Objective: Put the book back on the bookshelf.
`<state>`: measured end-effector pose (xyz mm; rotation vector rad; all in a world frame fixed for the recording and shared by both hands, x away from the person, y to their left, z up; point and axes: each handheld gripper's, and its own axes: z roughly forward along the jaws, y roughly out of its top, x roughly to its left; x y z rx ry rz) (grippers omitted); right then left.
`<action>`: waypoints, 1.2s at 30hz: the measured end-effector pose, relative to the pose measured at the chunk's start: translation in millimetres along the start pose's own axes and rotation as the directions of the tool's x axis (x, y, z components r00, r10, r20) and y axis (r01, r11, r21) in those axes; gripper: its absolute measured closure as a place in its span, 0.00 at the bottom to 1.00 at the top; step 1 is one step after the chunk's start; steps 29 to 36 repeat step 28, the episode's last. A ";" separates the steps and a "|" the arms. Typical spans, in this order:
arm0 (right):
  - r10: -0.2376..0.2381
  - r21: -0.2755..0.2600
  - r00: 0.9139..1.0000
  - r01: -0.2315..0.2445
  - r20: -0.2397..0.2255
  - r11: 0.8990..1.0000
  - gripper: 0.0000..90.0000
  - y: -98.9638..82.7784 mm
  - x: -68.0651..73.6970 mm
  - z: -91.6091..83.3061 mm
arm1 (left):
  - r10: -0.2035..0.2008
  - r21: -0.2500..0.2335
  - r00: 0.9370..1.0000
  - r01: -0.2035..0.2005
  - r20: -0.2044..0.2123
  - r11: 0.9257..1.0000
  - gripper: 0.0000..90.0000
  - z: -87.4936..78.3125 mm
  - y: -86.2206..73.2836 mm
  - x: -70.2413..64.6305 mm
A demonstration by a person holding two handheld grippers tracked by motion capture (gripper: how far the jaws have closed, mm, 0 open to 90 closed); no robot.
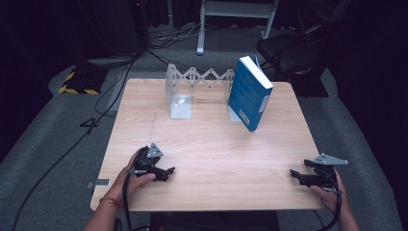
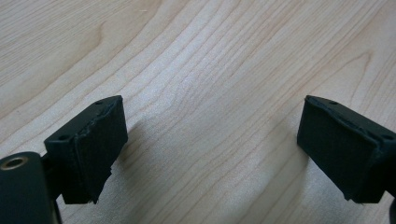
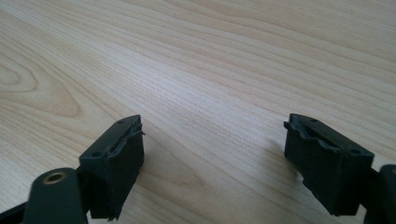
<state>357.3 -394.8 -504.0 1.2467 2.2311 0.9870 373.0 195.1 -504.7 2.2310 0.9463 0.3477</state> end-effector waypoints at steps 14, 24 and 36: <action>0.006 0.000 1.000 -0.005 0.004 1.000 0.22 0.1 -0.5 0.2 | 0.007 0.002 1.000 -0.007 0.000 1.000 0.09 0.7 0.7 0.9; 0.009 0.000 1.000 -0.009 0.007 1.000 0.22 0.1 -0.4 0.1 | 0.007 0.003 1.000 -0.007 0.000 1.000 0.09 0.7 0.7 0.9; 0.009 0.000 1.000 -0.009 0.007 1.000 0.22 0.1 -0.4 0.1 | 0.007 0.003 1.000 -0.007 0.001 1.000 0.09 0.8 0.7 1.0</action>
